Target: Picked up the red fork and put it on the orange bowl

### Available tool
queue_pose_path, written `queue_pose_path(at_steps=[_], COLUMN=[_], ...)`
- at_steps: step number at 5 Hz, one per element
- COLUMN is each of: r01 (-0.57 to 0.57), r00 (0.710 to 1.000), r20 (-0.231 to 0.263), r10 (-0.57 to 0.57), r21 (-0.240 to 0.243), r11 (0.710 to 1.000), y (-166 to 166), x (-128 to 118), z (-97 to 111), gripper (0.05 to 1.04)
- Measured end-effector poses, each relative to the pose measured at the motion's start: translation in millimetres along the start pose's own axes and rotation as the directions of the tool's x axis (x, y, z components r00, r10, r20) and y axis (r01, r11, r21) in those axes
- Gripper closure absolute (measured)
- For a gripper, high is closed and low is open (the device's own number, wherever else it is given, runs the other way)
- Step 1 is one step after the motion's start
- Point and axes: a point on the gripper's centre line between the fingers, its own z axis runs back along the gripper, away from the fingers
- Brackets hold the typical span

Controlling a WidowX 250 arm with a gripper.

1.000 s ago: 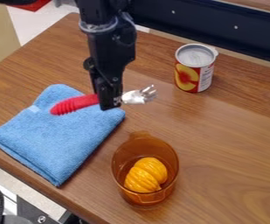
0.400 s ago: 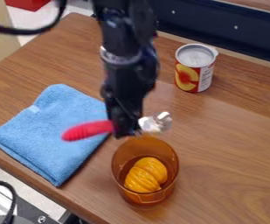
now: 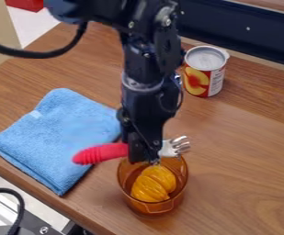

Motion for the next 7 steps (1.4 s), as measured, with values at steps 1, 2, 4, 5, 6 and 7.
queue_pose_path(at_steps=[1, 2, 4, 5, 6, 7], r01=[-0.012, -0.024, -0.035, -0.052, -0.036, -0.048], r00=[1.000, 1.000, 0.999, 0.998, 0.999, 0.998], r20=[-0.001, 0.005, 0.015, 0.029, 0.029, 0.027], r10=[0.012, 0.024, 0.035, 0.052, 0.036, 0.048], r21=[-0.022, -0.026, -0.017, -0.011, -0.010, -0.007], r11=[1.000, 0.999, 0.999, 0.999, 0.999, 0.999], y=[-7.5, -10.9, -16.3, -15.3, -14.8, -11.3], x=[3.7, 8.6, 18.4, 20.7, 20.5, 18.9], z=[-1.8, -3.2, -11.7, -11.6, -11.7, -11.9], gripper=[0.770, 0.771, 0.771, 0.713, 0.429, 0.155])
